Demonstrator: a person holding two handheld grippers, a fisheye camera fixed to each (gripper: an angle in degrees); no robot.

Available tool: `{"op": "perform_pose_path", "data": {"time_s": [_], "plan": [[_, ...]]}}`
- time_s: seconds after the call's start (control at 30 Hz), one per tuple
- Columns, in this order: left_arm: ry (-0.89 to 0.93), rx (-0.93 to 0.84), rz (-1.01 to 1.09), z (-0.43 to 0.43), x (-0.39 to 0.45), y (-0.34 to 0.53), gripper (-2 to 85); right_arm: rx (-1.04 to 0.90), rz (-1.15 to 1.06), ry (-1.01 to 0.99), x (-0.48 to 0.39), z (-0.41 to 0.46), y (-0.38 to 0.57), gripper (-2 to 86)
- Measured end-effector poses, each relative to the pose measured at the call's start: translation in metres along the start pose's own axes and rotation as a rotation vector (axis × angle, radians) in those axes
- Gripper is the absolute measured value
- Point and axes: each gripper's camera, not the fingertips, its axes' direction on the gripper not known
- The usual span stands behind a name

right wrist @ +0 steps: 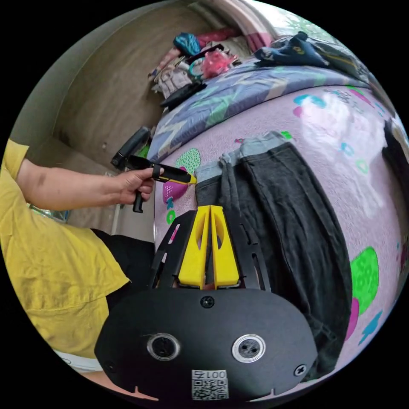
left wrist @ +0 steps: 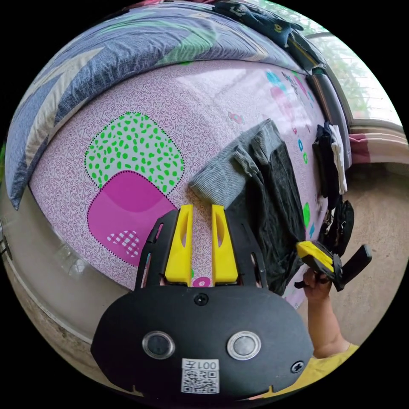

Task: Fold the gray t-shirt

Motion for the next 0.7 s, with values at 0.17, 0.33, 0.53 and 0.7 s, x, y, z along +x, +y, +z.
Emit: {"op": "perform_pose_path", "data": {"time_s": [0.17,0.33,0.53,0.7], "plan": [[0.082,0.003,0.001,0.005,-0.027,-0.014,1.9,-0.107,-0.036,-0.014,0.002,0.066,-0.070,0.5],[0.186,-0.019,-0.016,0.012,-0.065,-0.027,-1.1,-0.281,-0.108,-0.052,0.012,0.112,-0.119,0.5],[0.323,-0.053,0.013,0.016,-0.105,-0.043,-1.3,-0.145,0.133,-0.055,0.062,0.105,-0.152,0.6],[0.376,-0.050,0.081,0.015,-0.124,-0.055,-1.0,-0.056,0.118,-0.216,0.063,0.094,-0.168,1.2]]}}
